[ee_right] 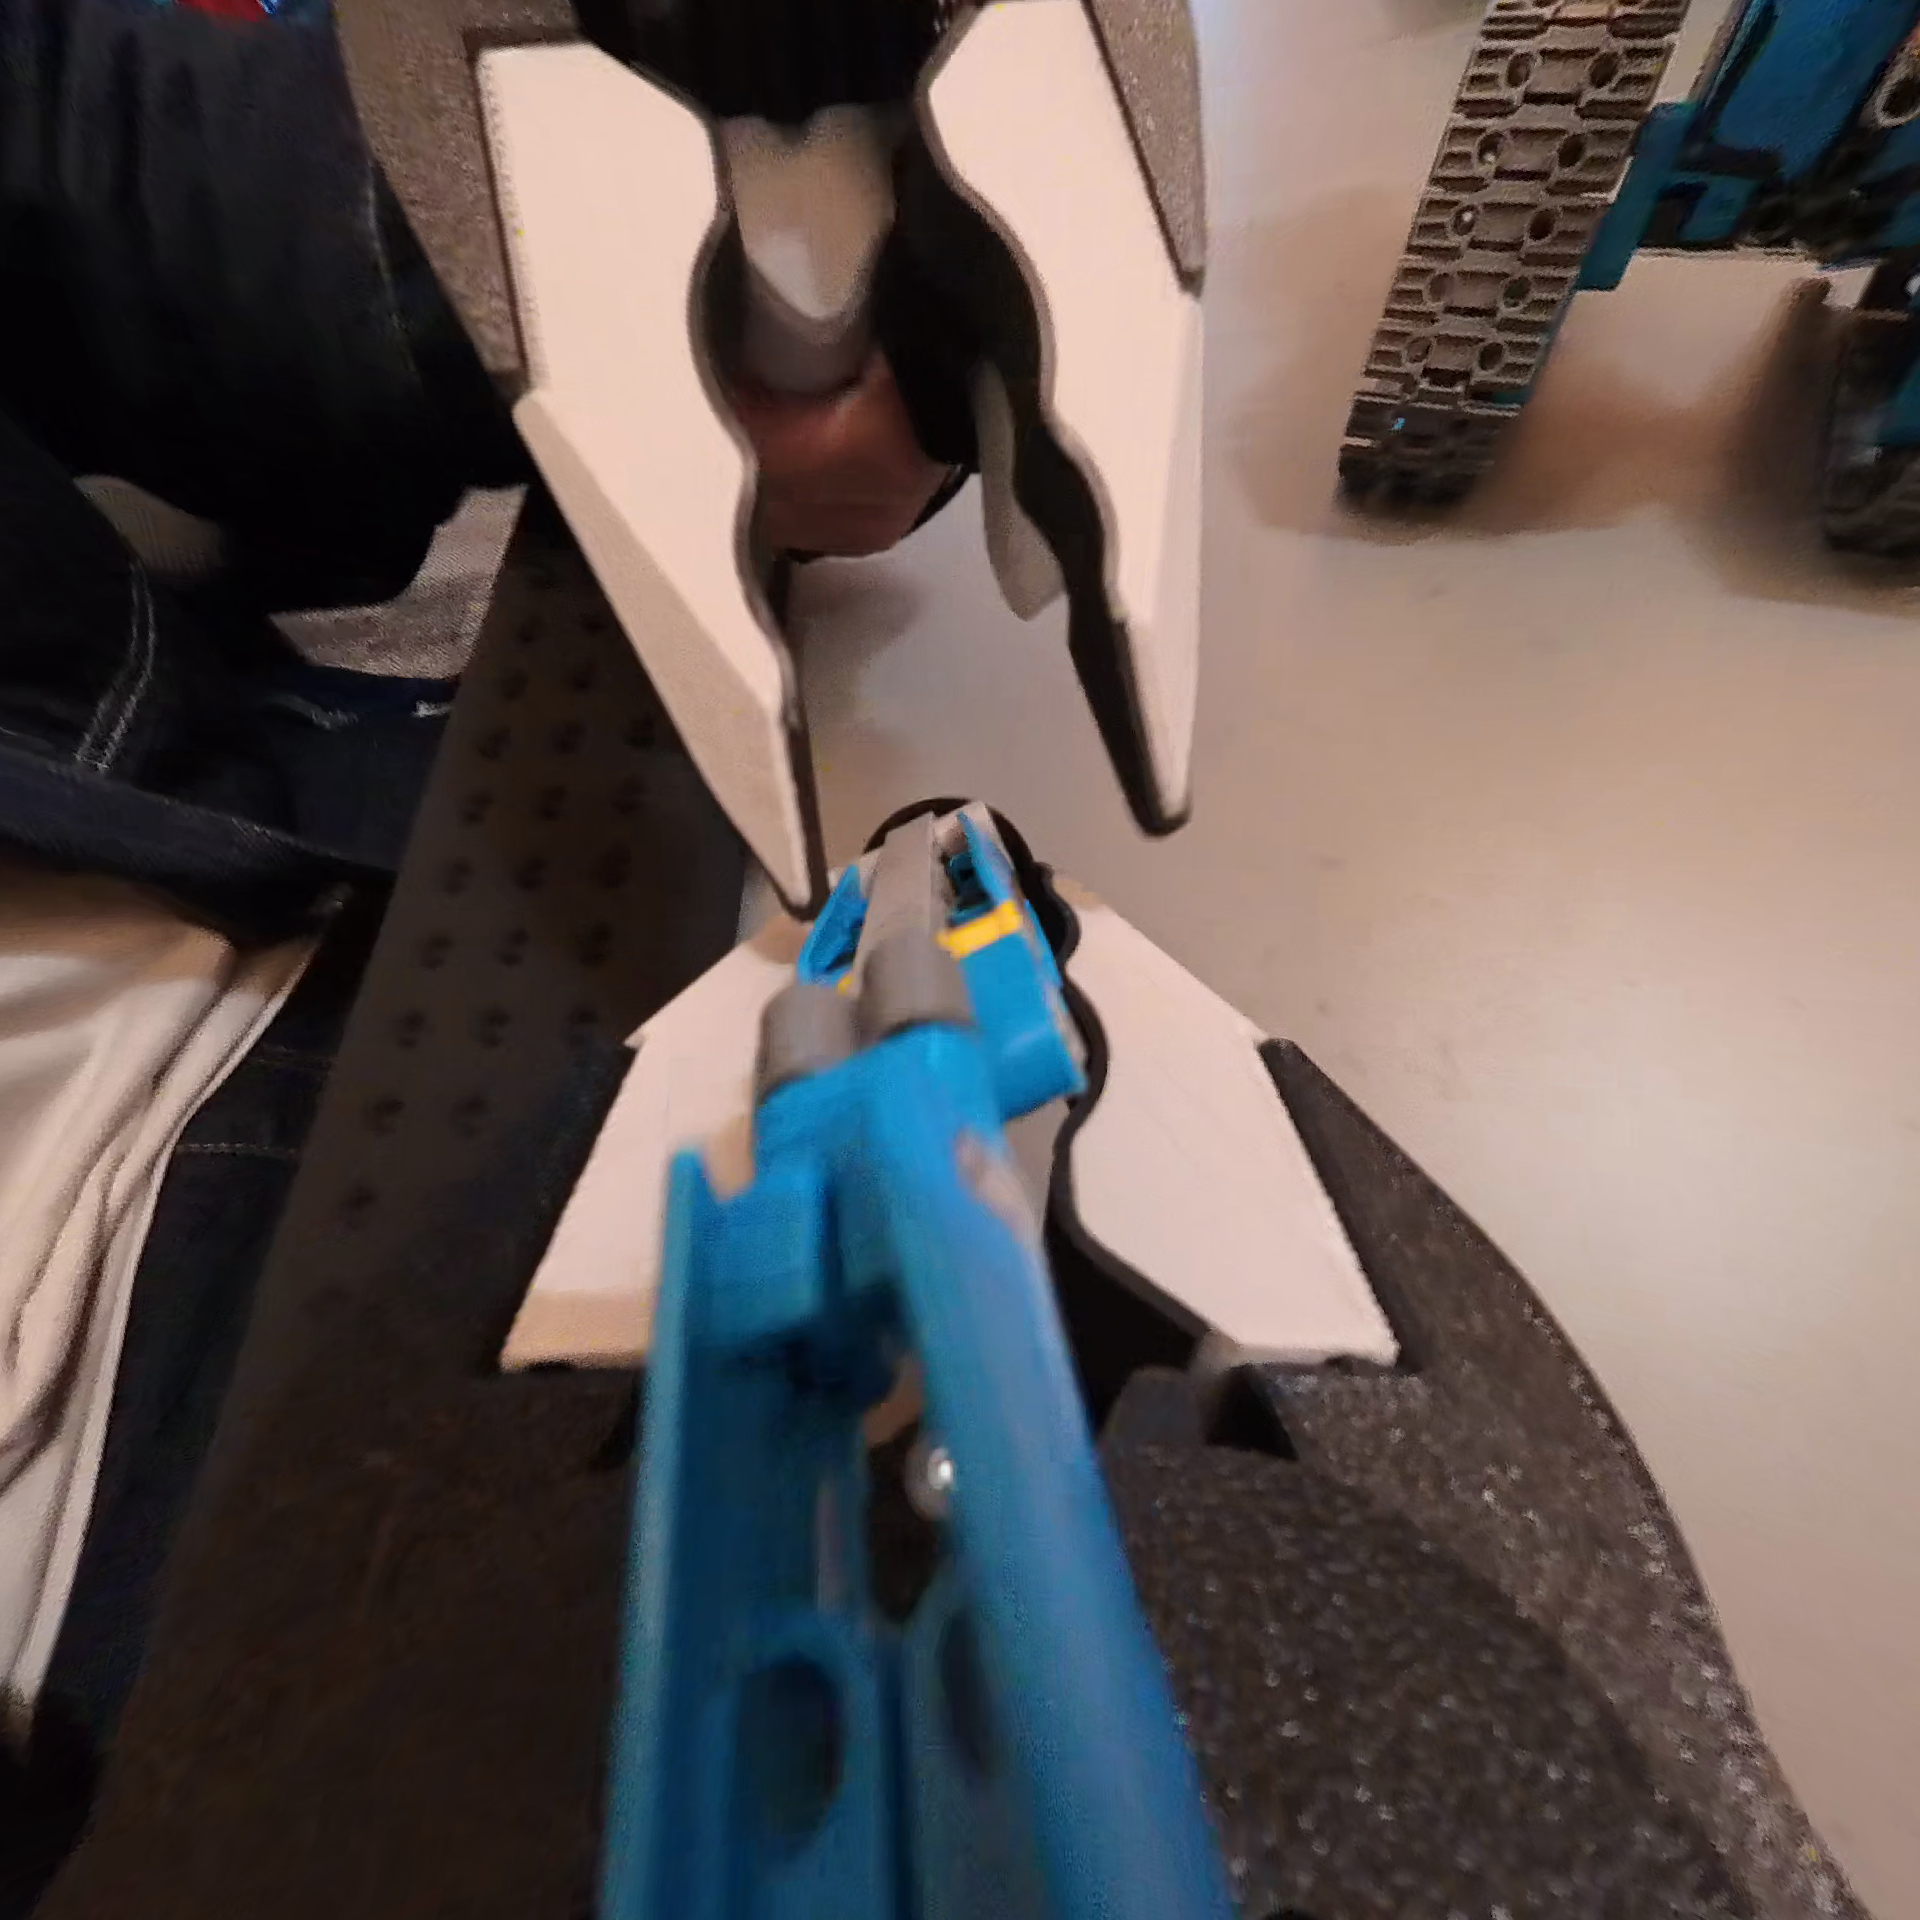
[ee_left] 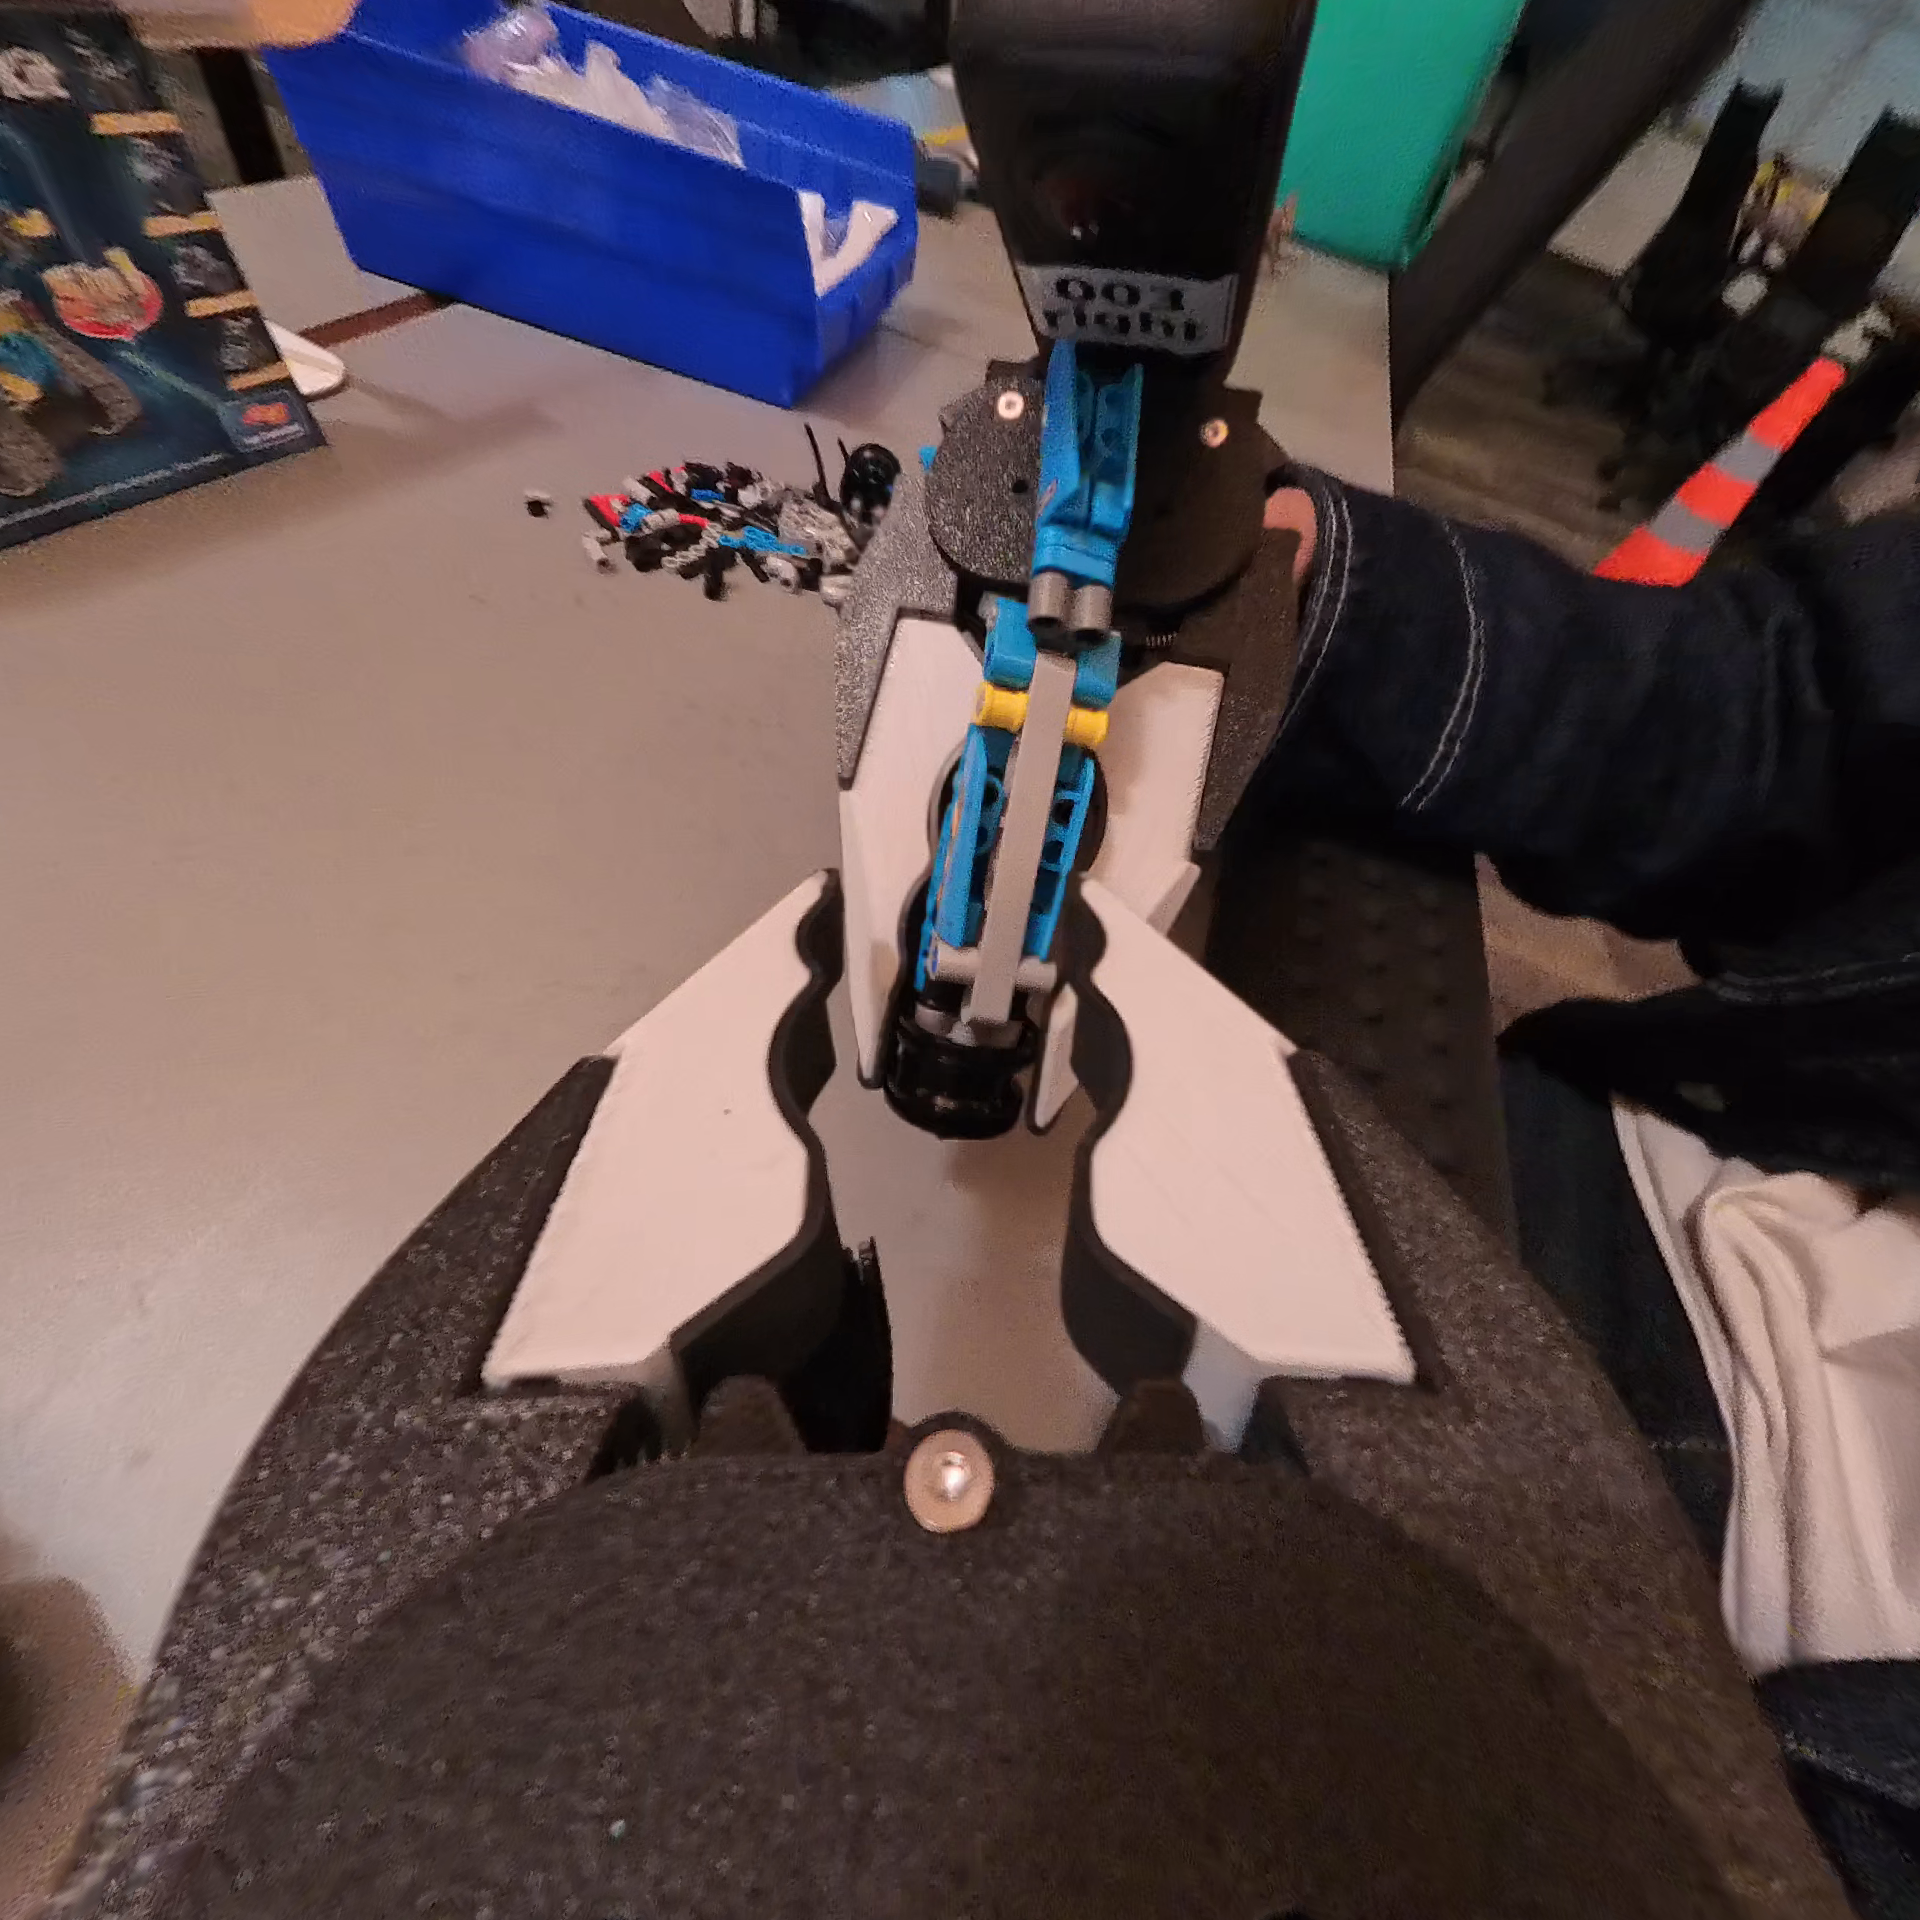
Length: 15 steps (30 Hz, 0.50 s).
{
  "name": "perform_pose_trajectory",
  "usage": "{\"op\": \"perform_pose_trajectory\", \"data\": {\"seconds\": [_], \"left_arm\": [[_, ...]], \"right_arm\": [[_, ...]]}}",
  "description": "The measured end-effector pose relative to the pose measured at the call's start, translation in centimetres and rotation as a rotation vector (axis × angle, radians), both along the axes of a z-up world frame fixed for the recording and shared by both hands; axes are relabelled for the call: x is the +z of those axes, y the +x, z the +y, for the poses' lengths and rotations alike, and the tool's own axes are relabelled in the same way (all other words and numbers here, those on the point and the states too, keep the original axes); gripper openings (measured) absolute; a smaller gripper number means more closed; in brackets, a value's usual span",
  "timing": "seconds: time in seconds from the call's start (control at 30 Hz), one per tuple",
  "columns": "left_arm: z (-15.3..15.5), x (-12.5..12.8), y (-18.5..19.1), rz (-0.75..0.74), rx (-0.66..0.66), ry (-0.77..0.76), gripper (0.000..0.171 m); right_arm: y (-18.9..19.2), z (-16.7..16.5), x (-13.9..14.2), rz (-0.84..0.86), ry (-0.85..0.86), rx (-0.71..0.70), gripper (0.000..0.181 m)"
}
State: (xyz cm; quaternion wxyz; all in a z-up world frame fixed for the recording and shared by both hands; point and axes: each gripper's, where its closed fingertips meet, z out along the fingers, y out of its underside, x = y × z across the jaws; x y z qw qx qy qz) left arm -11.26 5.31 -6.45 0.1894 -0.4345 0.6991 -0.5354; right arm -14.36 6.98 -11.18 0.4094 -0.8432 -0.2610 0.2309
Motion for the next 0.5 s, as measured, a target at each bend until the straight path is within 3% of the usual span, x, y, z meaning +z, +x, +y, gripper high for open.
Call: {"op": "perform_pose_trajectory", "data": {"seconds": [0.1, 0.3, 0.4, 0.5], "left_arm": [[-1.4, -0.7, 0.0, 0.002, -0.058, 0.079, 0.024], [-1.3, -0.9, 0.4, -0.039, -0.053, 0.154, 0.023], [0.3, 0.8, 0.4, -0.077, -0.002, 0.048, 0.022], [2.3, 2.3, -0.2, -0.121, 0.058, -0.183, 0.022]], "right_arm": [[0.5, -0.4, -0.5, -0.029, -0.029, -0.006, 0.031], [1.2, -0.5, -0.7, -0.065, -0.024, -0.024, 0.031], [2.1, -0.1, 0.8, -0.007, 0.037, -0.068, 0.031], [3.2, 0.3, 4.0, 0.12, 0.146, -0.117, 0.031]]}}
